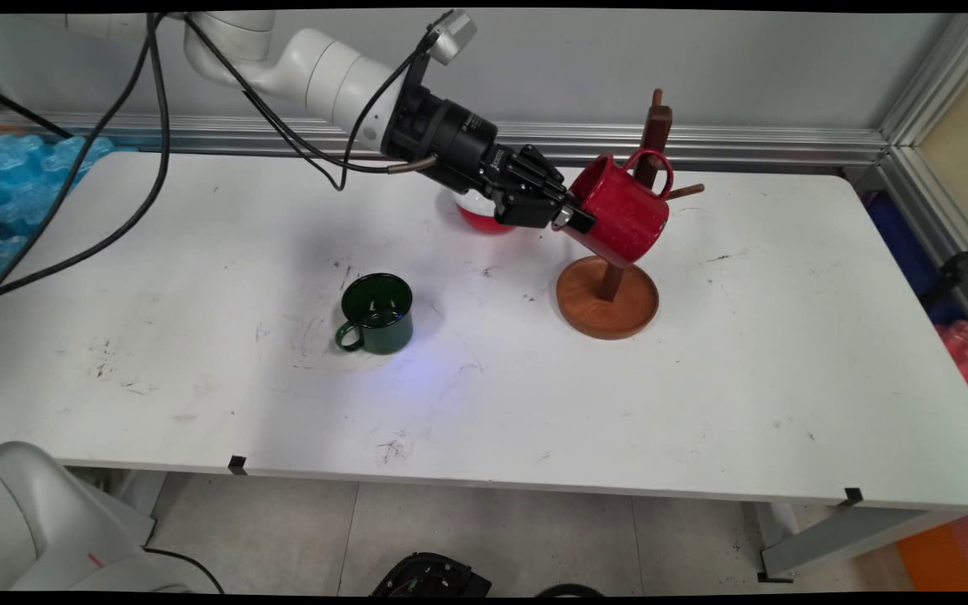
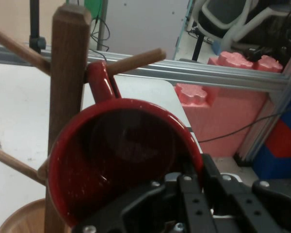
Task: Place the picked object on the table
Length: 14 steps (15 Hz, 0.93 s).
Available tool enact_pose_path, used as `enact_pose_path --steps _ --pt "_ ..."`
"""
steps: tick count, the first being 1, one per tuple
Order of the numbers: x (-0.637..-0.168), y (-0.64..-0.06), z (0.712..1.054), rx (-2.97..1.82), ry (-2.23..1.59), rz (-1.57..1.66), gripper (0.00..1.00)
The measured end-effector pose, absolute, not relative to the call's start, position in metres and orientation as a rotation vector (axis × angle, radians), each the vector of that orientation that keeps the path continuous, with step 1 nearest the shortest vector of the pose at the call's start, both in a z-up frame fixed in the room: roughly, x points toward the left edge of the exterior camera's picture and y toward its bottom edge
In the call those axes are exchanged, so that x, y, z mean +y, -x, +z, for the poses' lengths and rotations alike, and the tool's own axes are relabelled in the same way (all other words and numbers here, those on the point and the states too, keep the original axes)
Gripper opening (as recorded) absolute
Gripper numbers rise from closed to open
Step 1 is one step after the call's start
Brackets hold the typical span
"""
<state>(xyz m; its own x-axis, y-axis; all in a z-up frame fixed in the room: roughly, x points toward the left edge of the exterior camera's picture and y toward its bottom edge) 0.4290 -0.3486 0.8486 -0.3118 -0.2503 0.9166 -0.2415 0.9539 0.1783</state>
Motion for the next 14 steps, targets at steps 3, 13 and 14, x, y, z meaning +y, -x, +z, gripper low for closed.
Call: enact_pose_path --steps 3,13,14 --pt "-0.3476 -0.4284 0.8484 -1.905 -0.357 -0.013 0.0" --pt "-0.3474 -0.4264 0.8541 -1.889 -0.349 -0.007 0.0" --pt "-0.3476 -0.4261 0.8552 -1.887 -0.347 -0.006 0.0"
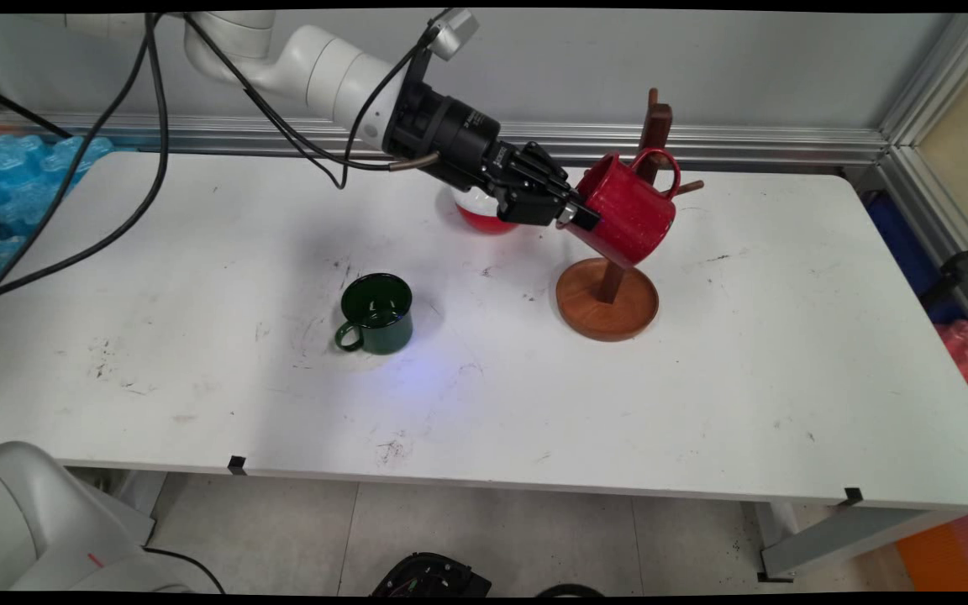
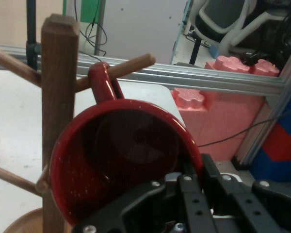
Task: Place the picked object on the table
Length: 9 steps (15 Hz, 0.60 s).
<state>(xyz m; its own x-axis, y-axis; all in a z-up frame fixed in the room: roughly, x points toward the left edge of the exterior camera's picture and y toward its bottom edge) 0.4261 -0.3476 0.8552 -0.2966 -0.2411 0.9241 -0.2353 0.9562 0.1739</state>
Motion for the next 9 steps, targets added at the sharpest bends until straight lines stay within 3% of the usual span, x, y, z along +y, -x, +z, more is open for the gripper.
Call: enact_pose_path --steps 9 --pt "-0.3454 -0.4238 0.8648 -1.871 -0.332 -0.002 0.0"
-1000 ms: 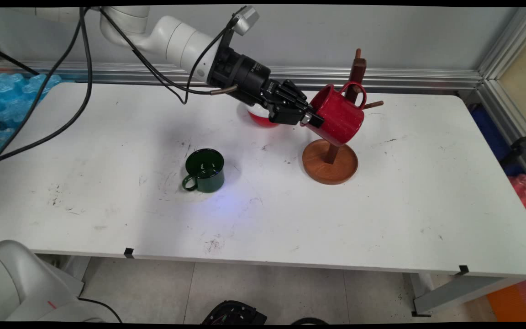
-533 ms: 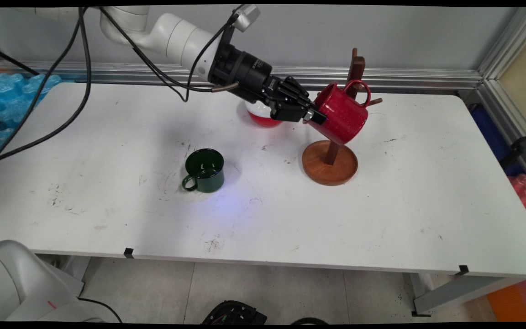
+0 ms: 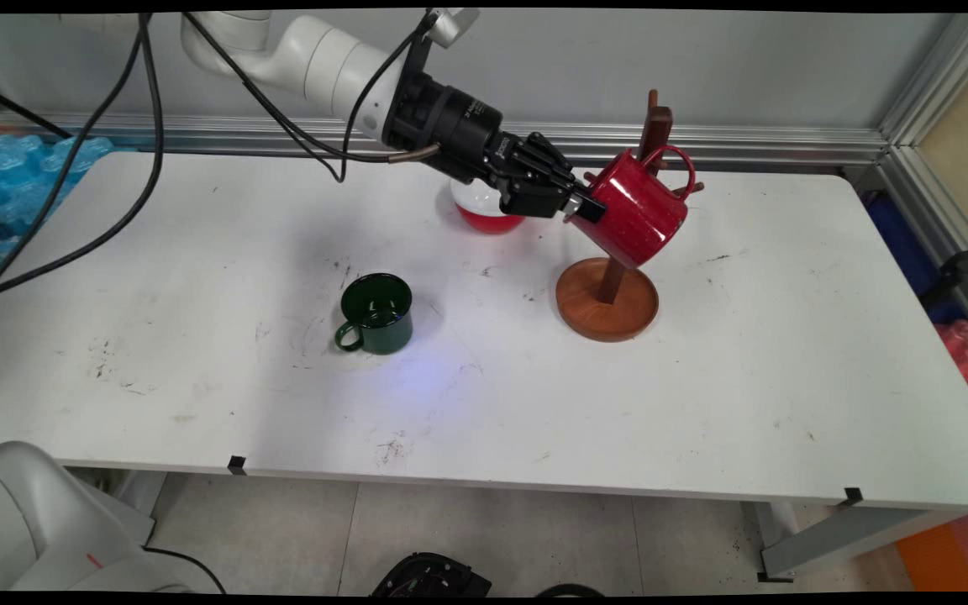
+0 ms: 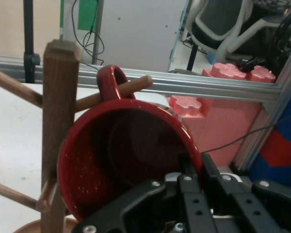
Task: Place the picked object on the table
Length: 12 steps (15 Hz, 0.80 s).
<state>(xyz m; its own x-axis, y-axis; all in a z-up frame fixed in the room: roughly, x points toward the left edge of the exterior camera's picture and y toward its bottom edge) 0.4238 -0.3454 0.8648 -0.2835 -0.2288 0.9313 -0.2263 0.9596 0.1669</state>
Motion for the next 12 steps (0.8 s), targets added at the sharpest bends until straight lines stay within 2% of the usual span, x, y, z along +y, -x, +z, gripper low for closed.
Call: enact_pose_path --steps 12 --pt "-0.337 -0.419 0.88 -1.852 -0.31 -0.013 0.0"
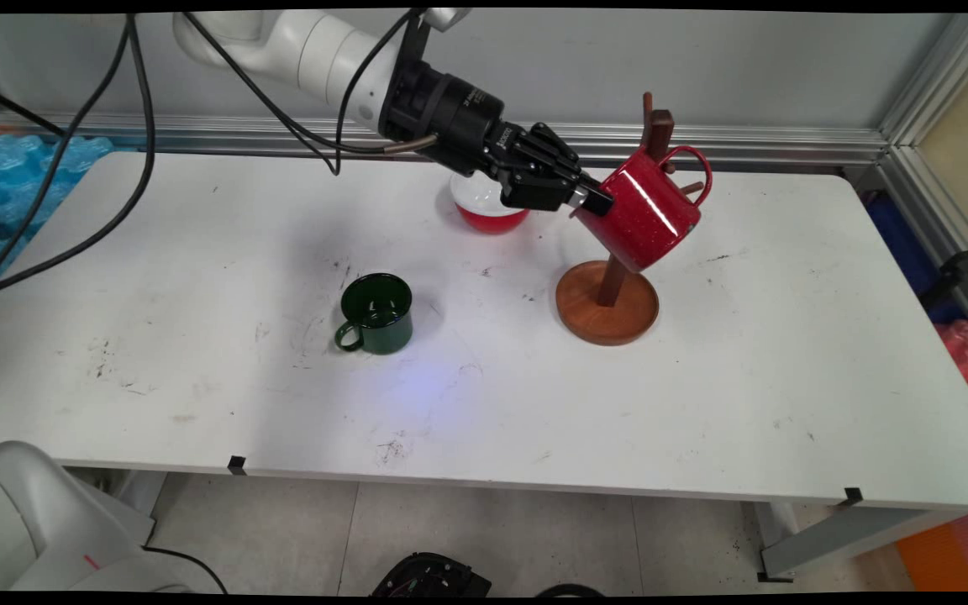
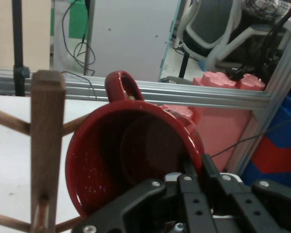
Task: Place the picked object on the table
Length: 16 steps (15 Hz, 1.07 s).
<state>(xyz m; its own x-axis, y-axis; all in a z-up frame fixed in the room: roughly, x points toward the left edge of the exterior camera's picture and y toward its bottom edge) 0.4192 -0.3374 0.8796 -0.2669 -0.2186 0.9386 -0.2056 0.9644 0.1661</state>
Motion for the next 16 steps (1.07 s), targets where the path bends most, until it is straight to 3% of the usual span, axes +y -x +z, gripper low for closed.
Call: enact_pose_path --steps 16 --pt "-0.321 -0.421 0.895 -1.844 -0.277 -0.048 0.0"
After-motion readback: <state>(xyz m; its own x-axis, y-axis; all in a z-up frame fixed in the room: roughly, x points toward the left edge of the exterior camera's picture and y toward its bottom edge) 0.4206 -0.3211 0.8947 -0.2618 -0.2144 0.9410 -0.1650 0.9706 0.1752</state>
